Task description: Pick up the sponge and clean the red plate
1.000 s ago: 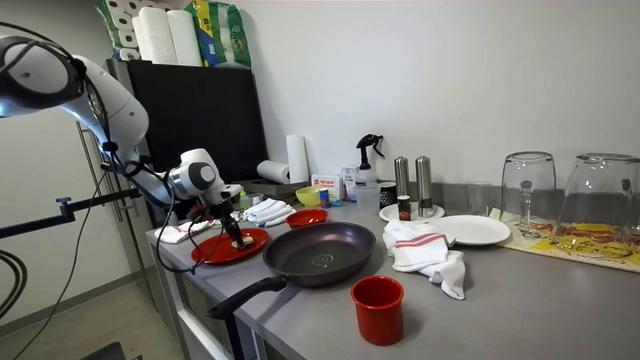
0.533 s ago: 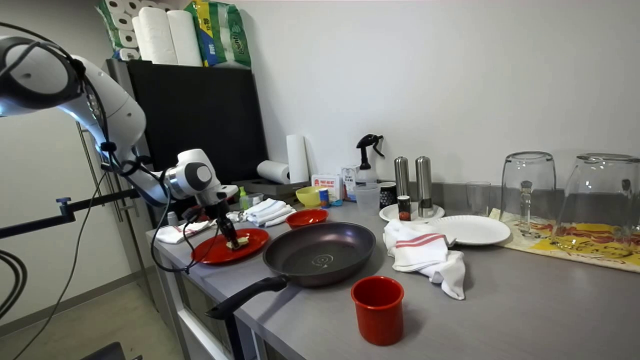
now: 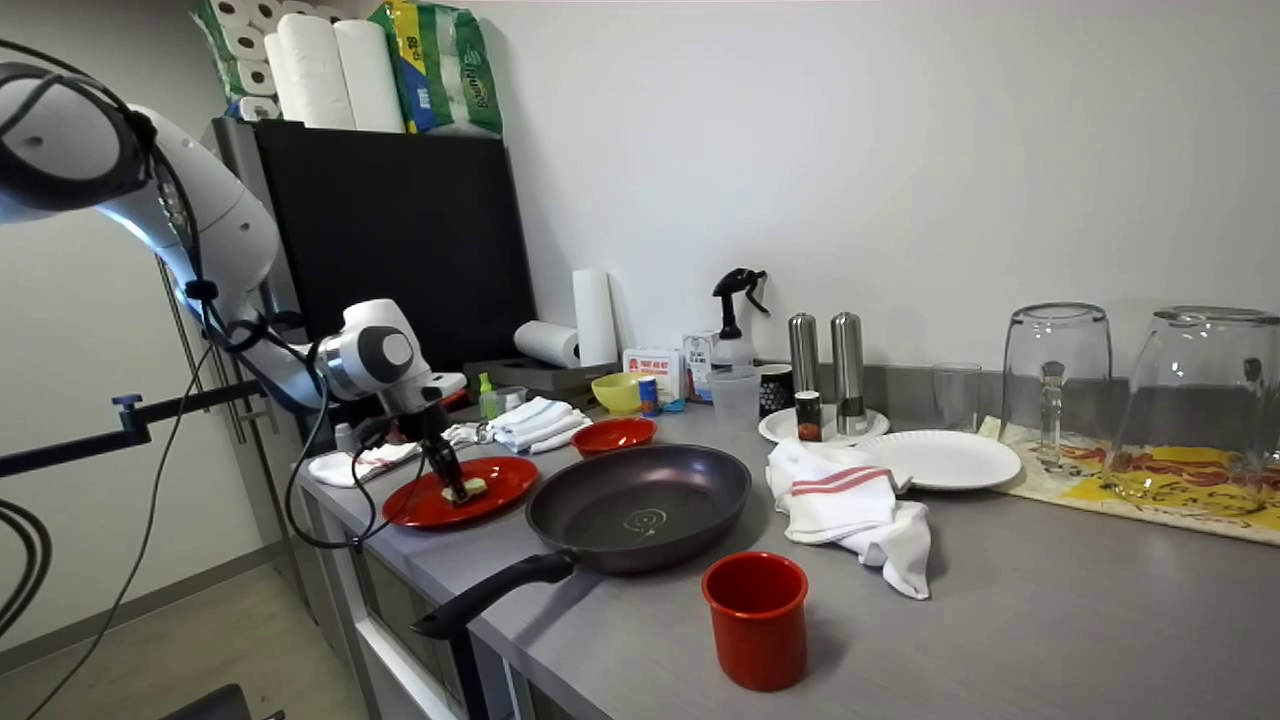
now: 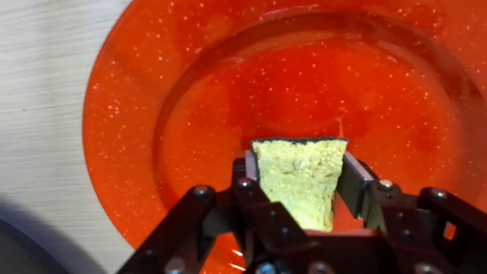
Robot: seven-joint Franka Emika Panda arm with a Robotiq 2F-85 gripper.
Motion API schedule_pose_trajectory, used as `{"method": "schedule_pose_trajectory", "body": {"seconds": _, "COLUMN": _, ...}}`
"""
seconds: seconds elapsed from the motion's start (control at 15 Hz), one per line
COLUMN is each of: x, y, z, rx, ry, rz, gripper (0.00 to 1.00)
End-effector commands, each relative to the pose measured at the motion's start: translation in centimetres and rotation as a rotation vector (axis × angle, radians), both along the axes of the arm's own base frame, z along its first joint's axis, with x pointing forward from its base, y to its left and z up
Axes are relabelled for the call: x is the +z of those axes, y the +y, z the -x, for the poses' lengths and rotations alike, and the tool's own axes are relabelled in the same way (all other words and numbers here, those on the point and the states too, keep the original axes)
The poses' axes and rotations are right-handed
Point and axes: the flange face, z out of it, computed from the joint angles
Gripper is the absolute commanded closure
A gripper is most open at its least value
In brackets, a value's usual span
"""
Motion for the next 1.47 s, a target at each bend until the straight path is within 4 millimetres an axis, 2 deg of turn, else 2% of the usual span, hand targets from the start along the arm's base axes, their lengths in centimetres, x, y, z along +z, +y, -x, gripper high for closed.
{"method": "schedule_pose_trajectory", "body": {"seconds": 0.0, "x": -0.1, "y": 0.1, "z": 2.1, "rx": -0.017, "ry": 0.009, "rz": 0.002, "gripper": 0.73}}
{"method": "schedule_pose_trajectory", "body": {"seconds": 0.73, "x": -0.4, "y": 0.2, "z": 5.4, "rx": -0.043, "ry": 0.013, "rz": 0.001, "gripper": 0.73}}
{"method": "schedule_pose_trajectory", "body": {"seconds": 1.07, "x": -0.6, "y": -1.2, "z": 5.2, "rx": -0.084, "ry": 0.007, "rz": 0.018, "gripper": 0.73}}
{"method": "schedule_pose_trajectory", "body": {"seconds": 1.4, "x": -0.6, "y": -2.7, "z": 4.1, "rx": -0.115, "ry": -0.014, "rz": 0.038, "gripper": 0.73}}
